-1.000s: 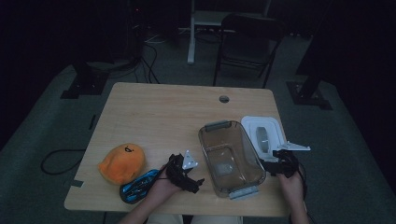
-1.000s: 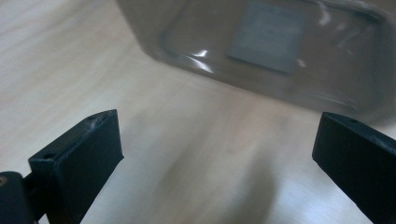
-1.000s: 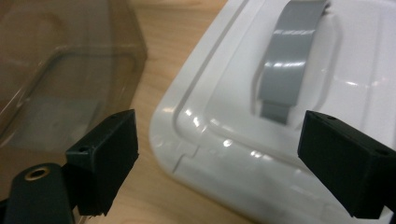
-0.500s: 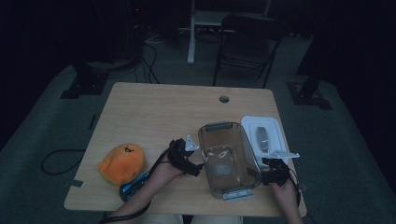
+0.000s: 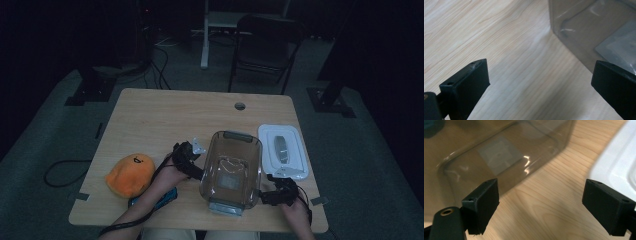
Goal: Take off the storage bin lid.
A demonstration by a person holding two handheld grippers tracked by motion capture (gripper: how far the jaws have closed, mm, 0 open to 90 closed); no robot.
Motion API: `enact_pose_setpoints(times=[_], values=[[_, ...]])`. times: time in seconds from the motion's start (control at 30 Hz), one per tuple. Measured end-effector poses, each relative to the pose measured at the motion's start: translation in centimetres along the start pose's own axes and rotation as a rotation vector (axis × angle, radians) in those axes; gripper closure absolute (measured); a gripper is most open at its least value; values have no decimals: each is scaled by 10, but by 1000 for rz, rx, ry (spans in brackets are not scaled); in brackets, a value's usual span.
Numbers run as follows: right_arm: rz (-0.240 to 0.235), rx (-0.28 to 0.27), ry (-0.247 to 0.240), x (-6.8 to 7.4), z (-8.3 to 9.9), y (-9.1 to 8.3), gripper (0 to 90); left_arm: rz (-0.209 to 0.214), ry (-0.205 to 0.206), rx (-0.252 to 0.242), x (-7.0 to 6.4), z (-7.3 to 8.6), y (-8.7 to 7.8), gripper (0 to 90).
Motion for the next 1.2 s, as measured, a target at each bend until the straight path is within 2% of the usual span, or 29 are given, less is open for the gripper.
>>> enact_pose_setpoints(times=[0.23,0.4,0.47,0.6,0.7,0.8,0.87,0.97,1.07,1.2], values=[[3,-25,-12,14,-4,8,138,1,-31,-3,18,7,-2,21],[-8,-28,-37,24,-7,13,138,-29,-36,-8,24,11,-7,21],[-22,-24,-42,28,-7,15,138,-22,-42,-8,25,13,-8,32],[-22,-24,-59,34,-7,17,137,-51,-26,0,25,16,-14,36],[-14,-29,-55,34,-7,18,131,-46,-47,-3,26,14,-19,28],[4,-36,-59,30,-3,16,132,-74,-45,-16,28,13,-28,28],[6,-39,-62,28,0,13,132,-62,-64,-29,30,13,-33,28],[35,-34,-53,23,5,9,132,-54,-72,-34,30,17,-38,28],[61,-25,-57,18,12,7,132,-27,-82,-44,30,21,-44,28],[66,-20,-61,13,19,3,132,-17,-97,-53,28,28,-52,28]])
Point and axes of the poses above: each handheld gripper's, and its own axes: y roughly forward along the jaws, z roughly out of its underside, x roughly to its left, the point moved 2 cm from there along y, roughly forward along the jaws, and after that the axes turned 6 degrees about z, right-handed, at the moved point
